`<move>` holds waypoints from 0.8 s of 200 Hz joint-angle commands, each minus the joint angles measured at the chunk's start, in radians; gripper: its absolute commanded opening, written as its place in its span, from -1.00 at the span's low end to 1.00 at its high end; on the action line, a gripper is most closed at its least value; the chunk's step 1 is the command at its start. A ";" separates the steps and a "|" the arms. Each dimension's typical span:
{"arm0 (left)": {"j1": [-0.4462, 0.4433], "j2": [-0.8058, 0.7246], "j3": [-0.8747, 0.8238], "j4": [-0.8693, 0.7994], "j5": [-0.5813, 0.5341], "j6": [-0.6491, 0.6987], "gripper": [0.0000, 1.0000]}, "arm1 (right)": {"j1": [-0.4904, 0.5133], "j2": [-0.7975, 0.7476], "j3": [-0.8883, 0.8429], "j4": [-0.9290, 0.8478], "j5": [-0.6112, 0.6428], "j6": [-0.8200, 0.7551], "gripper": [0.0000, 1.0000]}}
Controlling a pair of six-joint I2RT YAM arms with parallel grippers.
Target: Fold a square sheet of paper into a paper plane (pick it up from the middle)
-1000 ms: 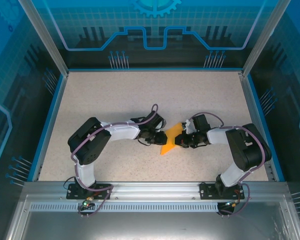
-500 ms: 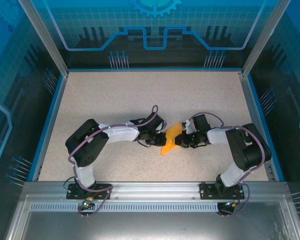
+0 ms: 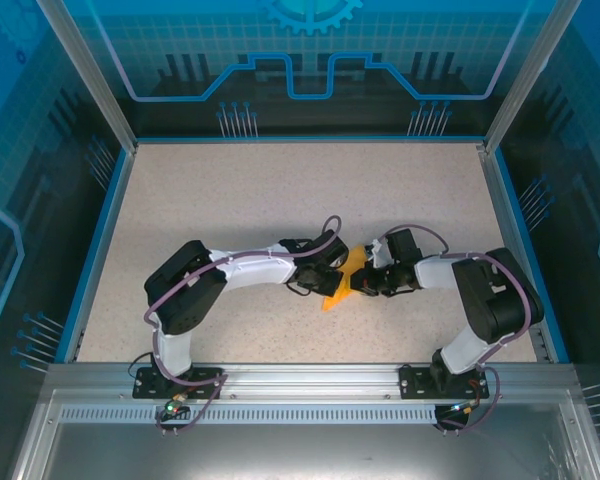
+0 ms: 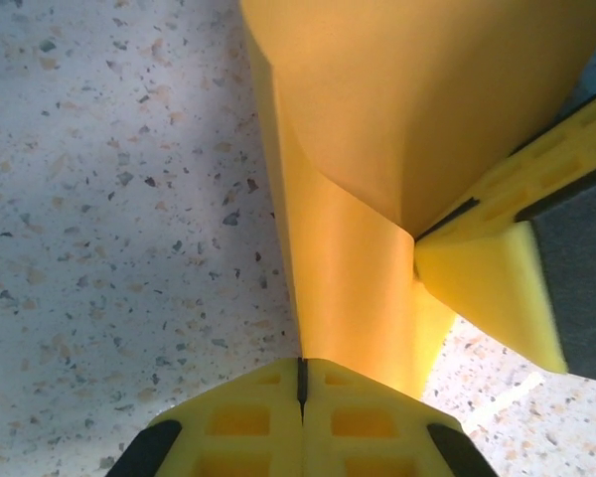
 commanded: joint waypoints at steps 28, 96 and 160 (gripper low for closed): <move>-0.006 0.010 0.011 -0.029 -0.057 0.008 -0.91 | -0.017 -0.094 -0.024 -0.076 0.029 0.019 -0.76; -0.009 0.001 0.007 -0.015 -0.053 0.023 -0.91 | 0.010 -0.139 -0.045 0.027 -0.039 0.126 -0.85; -0.023 -0.004 0.041 -0.029 -0.056 0.035 -0.91 | 0.034 -0.050 -0.044 0.069 -0.026 0.121 -0.89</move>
